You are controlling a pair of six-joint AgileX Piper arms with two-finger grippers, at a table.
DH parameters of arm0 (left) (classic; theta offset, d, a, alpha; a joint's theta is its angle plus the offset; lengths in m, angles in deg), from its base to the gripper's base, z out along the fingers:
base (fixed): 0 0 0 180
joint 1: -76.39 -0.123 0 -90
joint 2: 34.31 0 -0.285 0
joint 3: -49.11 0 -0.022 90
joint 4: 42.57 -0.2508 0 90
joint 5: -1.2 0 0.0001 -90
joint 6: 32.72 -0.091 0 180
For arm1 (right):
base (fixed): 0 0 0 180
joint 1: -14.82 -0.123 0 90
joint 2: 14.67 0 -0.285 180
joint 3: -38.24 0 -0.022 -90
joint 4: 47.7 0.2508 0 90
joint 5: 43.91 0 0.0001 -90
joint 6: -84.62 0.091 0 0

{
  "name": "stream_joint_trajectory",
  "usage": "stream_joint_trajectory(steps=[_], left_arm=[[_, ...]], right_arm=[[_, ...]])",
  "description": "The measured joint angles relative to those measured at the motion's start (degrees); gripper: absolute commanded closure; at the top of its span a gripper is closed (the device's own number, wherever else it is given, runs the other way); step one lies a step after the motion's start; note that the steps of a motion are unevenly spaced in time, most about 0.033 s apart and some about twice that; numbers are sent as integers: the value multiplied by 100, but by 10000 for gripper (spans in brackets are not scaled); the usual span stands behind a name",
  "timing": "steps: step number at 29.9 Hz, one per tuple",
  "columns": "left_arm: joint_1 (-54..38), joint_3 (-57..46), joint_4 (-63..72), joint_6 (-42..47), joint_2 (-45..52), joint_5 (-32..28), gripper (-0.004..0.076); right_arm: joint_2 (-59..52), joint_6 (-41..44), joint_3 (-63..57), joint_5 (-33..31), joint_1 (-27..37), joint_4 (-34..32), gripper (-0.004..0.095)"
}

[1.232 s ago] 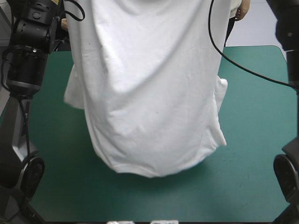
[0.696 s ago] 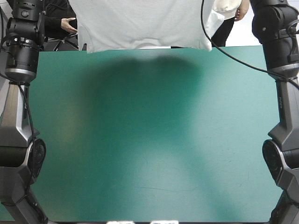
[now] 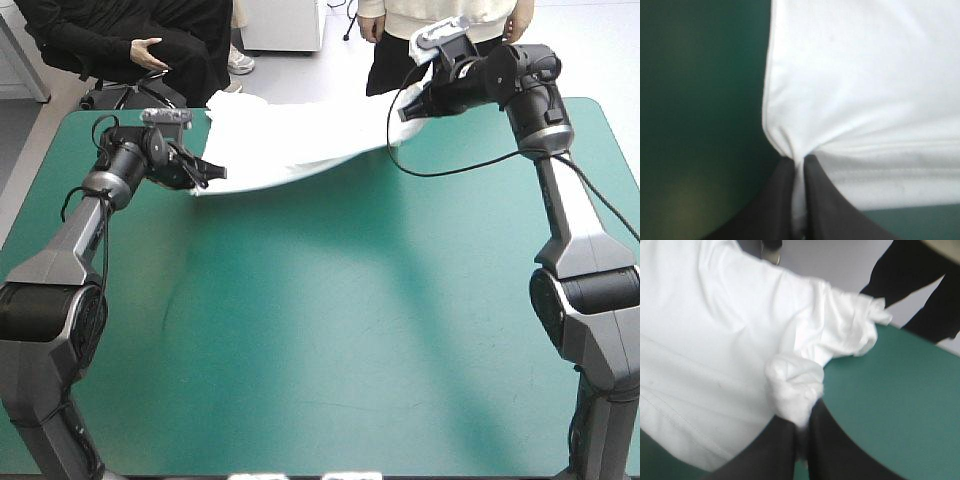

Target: Fold the cloth

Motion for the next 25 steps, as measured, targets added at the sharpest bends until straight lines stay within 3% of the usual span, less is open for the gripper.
stream_joint_trajectory(steps=[4,7,19,25], left_arm=[[0,-854,391,-430,398,-13,741],[0,-1315,587,-657,678,-26,741],[0,-2910,799,-1157,1401,31,741],[0,-3480,801,-1194,2128,223,741]], right_arm=[[-10,35,-749,-592,0,-20,916],[-114,41,-1652,-523,0,92,906],[-2026,15,-6140,1451,-11,75,907],[-3009,15,-7689,1961,-11,82,908]])
